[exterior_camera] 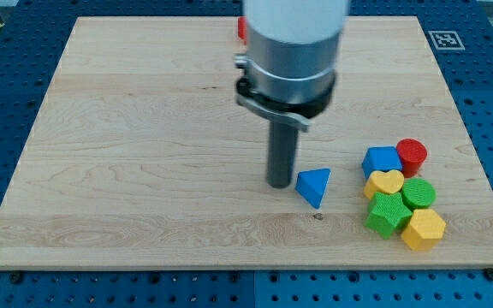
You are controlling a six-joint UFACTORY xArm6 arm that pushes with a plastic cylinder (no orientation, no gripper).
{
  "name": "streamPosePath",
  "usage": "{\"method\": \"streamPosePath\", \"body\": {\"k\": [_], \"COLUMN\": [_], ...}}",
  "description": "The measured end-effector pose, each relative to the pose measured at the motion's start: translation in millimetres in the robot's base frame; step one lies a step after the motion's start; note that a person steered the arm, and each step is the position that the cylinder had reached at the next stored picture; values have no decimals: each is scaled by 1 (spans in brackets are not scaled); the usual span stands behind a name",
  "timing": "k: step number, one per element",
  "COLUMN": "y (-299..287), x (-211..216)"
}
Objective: Slide the blue triangle above the green star
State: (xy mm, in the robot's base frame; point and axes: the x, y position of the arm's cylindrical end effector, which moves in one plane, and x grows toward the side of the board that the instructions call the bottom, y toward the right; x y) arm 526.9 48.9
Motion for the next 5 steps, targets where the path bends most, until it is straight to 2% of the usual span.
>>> {"method": "streamPosePath", "body": {"k": [2, 5], "y": [53, 84], "x": [9, 10]}}
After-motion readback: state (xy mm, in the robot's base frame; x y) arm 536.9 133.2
